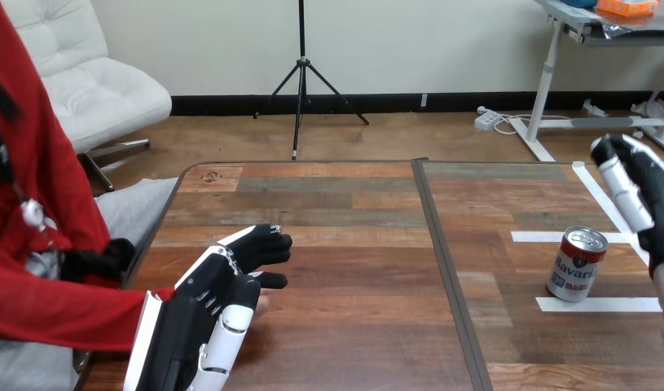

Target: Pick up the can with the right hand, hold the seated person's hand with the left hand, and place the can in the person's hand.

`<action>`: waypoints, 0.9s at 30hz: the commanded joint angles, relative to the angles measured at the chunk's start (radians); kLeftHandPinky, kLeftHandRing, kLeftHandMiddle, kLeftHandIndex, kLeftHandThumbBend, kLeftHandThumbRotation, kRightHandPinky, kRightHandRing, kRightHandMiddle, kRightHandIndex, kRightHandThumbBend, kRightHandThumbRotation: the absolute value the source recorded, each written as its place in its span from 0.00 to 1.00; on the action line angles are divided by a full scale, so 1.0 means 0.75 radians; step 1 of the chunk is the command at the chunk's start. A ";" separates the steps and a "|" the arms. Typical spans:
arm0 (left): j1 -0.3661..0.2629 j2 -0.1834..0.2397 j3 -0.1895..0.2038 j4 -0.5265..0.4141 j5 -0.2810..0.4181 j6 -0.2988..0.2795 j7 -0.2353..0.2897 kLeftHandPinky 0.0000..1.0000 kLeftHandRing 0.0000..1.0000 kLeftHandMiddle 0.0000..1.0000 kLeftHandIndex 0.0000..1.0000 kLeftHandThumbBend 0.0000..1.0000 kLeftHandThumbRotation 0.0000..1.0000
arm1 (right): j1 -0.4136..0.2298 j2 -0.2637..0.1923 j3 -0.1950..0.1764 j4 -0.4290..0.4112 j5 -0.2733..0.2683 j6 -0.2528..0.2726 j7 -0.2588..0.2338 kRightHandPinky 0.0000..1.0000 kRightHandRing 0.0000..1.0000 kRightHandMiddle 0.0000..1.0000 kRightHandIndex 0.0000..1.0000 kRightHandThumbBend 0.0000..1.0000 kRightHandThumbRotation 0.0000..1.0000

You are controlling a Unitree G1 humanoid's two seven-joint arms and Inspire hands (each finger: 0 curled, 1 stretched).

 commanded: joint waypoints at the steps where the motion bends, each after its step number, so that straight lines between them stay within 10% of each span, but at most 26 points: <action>1: -0.058 -0.047 0.012 0.007 -0.018 -0.022 -0.005 0.66 0.75 0.75 0.73 0.53 0.82 | -0.134 -0.030 0.008 0.026 -0.002 0.002 -0.009 0.80 0.89 0.90 0.88 0.69 0.90; 27: -0.048 -0.040 0.015 -0.007 -0.031 -0.018 -0.017 0.68 0.76 0.75 0.73 0.52 0.80 | -0.158 -0.032 0.026 0.178 0.002 0.097 0.045 0.78 0.87 0.90 0.92 0.95 0.54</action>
